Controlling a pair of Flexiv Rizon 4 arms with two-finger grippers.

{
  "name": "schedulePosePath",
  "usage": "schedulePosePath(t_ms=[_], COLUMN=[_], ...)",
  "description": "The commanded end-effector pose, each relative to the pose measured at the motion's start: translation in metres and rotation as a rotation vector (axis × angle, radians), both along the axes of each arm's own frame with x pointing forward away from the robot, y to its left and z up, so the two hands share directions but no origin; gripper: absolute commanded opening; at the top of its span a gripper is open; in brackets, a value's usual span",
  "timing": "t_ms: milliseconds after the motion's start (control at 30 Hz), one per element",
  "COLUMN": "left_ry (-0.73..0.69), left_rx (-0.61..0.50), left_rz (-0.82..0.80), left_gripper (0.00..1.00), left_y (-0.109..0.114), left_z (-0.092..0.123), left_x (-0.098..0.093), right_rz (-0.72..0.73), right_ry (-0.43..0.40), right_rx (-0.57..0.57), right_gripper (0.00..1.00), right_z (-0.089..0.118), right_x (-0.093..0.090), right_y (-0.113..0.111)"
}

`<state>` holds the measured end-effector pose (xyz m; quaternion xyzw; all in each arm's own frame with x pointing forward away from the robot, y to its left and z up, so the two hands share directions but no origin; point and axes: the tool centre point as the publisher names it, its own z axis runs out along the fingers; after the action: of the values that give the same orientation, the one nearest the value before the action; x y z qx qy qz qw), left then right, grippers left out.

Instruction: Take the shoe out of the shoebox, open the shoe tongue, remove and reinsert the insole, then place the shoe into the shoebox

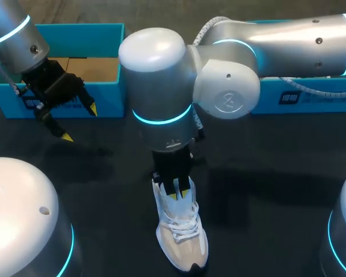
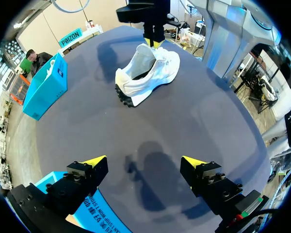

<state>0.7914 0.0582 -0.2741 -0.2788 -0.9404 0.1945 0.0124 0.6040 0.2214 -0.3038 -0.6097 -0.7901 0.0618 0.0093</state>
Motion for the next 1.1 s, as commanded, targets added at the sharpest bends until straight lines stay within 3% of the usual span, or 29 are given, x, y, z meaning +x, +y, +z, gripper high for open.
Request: schedulePosePath(t_ms=[33,367,567,700,1100], left_ry=[-0.003,-0.003,-0.003,-0.003,-0.003], left_rx=[0.003,0.003,0.003,0.003,0.003], left_rz=[0.001,0.001,0.001,0.001,0.001], left_gripper=[1.0,1.0,1.0,1.0,1.0], left_y=[0.0,0.0,0.0,0.0,0.0], left_z=[0.0,0.0,0.0,0.0,0.0], left_x=[-0.001,-0.001,-0.001,-0.001,-0.001], right_rz=[0.017,0.032,0.043,0.051,0.081], right_ry=[0.024,0.067,0.005,-0.011,0.019], right_rx=[0.034,0.083,0.053,0.043,0.113], right_gripper=[0.13,0.15,0.21,0.25,0.18], right_z=[-0.014,-0.036,-0.009,-0.003,-0.041], right_x=[0.012,0.026,0.018,0.015,0.031], right_y=[0.0,-0.002,-0.003,-0.001,-0.003])
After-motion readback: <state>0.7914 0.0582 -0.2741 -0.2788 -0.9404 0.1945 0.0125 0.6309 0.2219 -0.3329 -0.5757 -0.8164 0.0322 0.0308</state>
